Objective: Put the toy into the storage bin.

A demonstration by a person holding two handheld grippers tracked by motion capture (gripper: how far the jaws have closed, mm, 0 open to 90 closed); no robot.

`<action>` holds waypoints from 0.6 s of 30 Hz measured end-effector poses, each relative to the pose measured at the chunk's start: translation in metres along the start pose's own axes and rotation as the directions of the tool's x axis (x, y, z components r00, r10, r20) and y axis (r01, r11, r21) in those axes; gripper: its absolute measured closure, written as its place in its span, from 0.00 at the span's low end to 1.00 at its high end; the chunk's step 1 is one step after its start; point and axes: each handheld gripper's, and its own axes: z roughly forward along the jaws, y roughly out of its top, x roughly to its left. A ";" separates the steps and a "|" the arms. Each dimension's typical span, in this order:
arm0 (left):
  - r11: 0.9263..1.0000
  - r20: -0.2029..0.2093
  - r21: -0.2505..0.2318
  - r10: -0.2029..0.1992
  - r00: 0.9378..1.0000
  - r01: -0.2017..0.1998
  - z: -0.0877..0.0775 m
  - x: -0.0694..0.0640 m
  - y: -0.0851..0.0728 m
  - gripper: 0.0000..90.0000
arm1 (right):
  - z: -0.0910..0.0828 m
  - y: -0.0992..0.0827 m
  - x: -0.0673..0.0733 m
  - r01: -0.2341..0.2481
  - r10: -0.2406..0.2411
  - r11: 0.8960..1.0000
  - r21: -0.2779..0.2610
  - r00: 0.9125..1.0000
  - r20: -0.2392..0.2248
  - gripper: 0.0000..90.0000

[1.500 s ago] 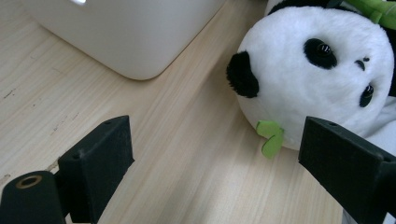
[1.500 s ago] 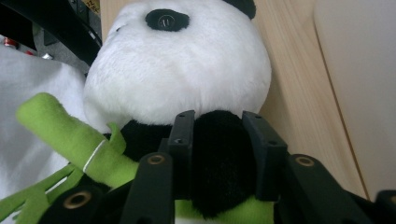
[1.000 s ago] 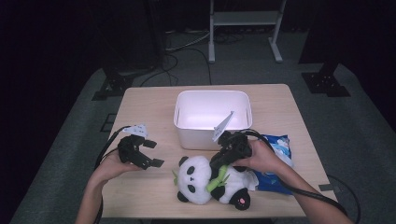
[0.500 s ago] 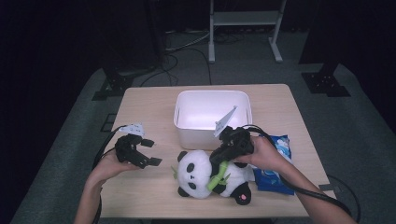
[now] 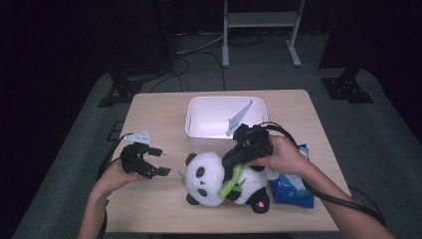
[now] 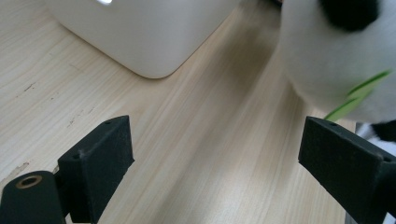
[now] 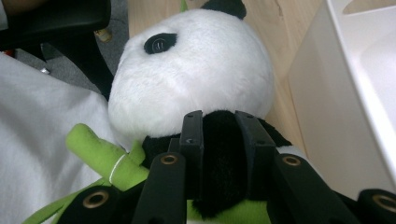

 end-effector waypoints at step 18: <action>0.999 -0.013 -0.027 -0.022 1.000 0.022 -0.009 0.005 -0.004 0.10 | -0.050 0.031 -0.002 -0.005 0.005 1.000 -0.022 1.000 0.006 0.81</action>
